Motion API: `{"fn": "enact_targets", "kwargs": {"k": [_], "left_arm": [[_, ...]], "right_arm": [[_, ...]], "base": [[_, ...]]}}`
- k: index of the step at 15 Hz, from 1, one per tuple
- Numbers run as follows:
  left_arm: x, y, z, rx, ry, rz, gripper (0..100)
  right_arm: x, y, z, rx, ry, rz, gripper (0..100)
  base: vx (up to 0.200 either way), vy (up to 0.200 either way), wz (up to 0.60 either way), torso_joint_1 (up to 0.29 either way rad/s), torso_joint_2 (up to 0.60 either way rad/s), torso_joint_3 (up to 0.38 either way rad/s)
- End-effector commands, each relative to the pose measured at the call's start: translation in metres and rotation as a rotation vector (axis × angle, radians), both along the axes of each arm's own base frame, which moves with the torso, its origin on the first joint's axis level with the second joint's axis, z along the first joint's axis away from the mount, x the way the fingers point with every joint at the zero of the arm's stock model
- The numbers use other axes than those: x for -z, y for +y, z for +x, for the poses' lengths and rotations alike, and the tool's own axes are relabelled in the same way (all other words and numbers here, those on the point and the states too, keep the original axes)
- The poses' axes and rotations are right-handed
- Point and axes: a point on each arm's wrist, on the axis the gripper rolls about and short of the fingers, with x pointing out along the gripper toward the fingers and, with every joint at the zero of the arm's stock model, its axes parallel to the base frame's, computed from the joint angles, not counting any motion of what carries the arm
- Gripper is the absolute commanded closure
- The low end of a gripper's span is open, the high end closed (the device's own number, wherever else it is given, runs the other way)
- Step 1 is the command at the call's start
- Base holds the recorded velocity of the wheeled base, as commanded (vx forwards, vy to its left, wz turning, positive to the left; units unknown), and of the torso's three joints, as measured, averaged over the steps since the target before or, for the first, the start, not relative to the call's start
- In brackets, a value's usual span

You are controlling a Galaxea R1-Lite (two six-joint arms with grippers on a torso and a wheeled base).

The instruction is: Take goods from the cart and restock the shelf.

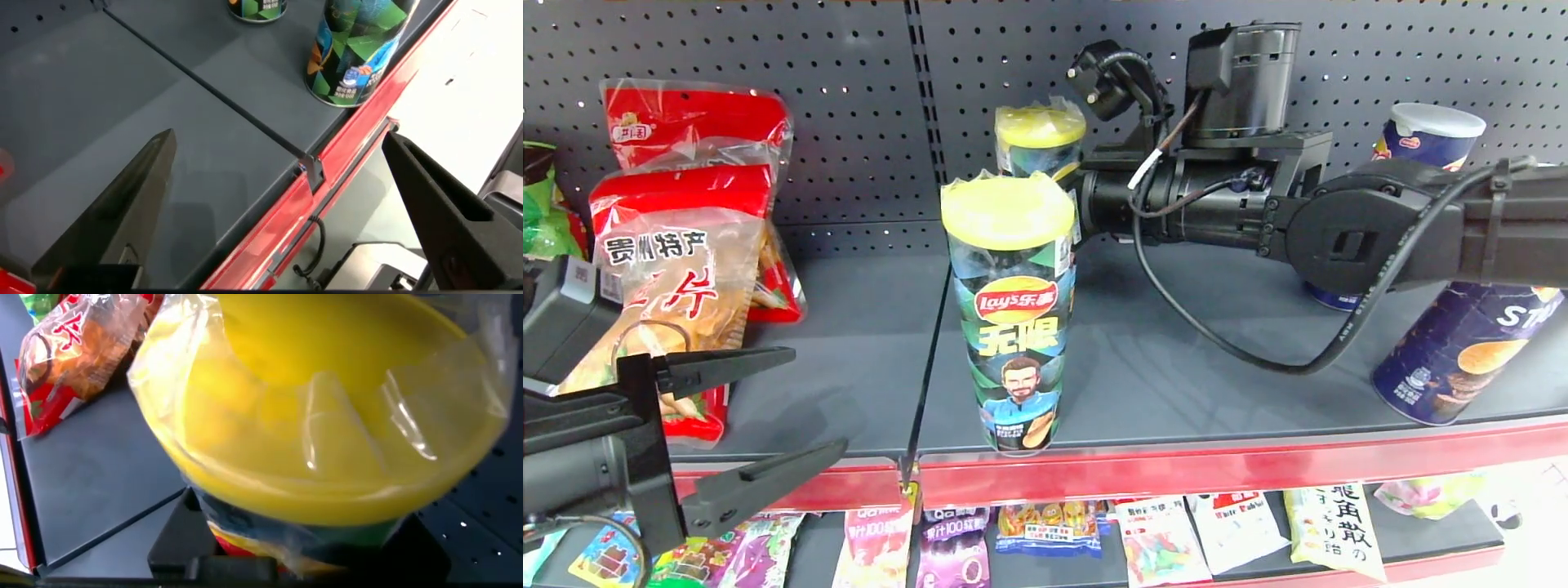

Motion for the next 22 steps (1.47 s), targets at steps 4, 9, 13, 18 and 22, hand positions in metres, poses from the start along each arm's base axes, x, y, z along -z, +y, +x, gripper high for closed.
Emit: {"fn": "enact_targets", "kwargs": {"k": [4, 9, 13, 18, 22], "left_arm": [[0.0, 0.0, -0.001, 0.0, -0.002, -0.001, 0], [0.0, 0.0, -0.001, 0.0, -0.004, -0.001, 0], [0.006, 0.0, -0.002, -0.001, 0.019, 0.006, 0], [0.007, -0.001, 0.008, -0.027, 0.03, 0.022, 0], [0.004, -0.005, 0.019, -0.02, 0.031, 0.03, 0]], "right_arm": [[0.001, 0.007, -0.002, -0.014, 0.0, 0.001, 100], [0.003, 0.006, -0.002, -0.005, 0.012, 0.002, 0], [-0.001, -0.008, -0.019, 0.033, 0.031, -0.007, 0], [0.012, -0.045, -0.061, 0.091, 0.096, -0.073, 0], [0.025, -0.07, -0.074, 0.157, 0.145, -0.102, 0]], "base": [[0.0, 0.0, 0.0, 0.0, 0.0, 0.0], [0.0, 0.0, 0.0, 0.0, 0.0, 0.0], [0.0, 0.0, 0.0, 0.0, 0.0, 0.0], [0.0, 0.0, 0.0, 0.0, 0.0, 0.0], [0.0, 0.0, 0.0, 0.0, 0.0, 0.0]]}}
